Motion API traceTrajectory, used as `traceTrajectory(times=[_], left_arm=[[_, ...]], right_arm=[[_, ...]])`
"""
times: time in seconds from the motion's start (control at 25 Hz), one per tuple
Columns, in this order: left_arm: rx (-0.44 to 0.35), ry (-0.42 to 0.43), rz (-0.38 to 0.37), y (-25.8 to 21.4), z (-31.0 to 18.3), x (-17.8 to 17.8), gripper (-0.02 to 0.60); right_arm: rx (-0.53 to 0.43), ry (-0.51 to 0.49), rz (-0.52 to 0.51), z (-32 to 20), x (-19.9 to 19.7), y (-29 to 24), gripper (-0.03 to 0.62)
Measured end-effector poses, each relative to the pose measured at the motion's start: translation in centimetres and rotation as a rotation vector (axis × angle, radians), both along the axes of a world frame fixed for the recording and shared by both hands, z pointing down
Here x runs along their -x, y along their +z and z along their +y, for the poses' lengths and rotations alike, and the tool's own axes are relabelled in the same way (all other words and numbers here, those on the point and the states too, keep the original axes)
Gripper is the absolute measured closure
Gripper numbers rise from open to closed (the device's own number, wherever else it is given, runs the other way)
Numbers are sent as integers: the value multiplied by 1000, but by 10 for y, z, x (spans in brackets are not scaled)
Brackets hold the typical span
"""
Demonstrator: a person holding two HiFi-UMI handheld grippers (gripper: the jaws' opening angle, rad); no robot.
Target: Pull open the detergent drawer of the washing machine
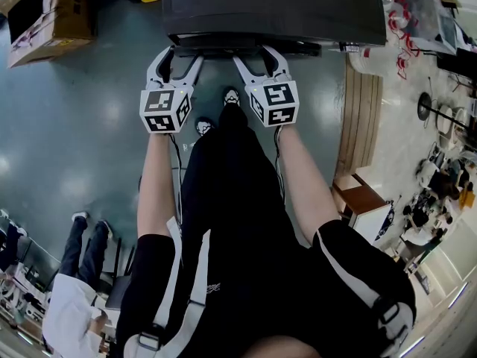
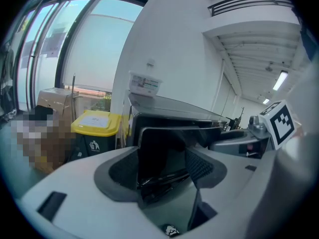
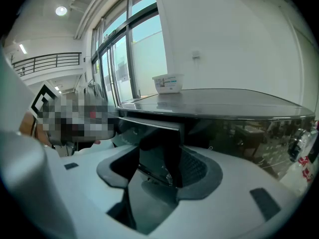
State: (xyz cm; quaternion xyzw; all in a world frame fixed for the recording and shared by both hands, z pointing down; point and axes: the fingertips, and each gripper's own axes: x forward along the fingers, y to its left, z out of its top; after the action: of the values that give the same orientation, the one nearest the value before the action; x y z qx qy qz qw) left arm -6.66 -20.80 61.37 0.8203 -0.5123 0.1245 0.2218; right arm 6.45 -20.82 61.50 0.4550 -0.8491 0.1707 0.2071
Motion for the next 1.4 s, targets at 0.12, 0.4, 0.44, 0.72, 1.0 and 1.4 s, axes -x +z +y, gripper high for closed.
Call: traceTrajectory(times=[0.12,0.4,0.44,0.72,1.0,1.4], left_arm=[[3,-2,0,1,2,0,285],[10,-2,-1,2,11,2,285],[10,-3,-2,2,13,2,285],[9,-6,-5,2,27,-2,287],[22,-3,-9,1,40,-4,287],[23,-2,-10,-1,61,-5,287]], right_arm=[[4,-2,1,2,0,0,345],[4,-2,1,11,2,1,345],[4,-2,1,12,1,1,346],[16,5,-2,27,-2,3,344],[24,8,-1,39,-4,2,342],[29,19,-1,59,-5,2,339]])
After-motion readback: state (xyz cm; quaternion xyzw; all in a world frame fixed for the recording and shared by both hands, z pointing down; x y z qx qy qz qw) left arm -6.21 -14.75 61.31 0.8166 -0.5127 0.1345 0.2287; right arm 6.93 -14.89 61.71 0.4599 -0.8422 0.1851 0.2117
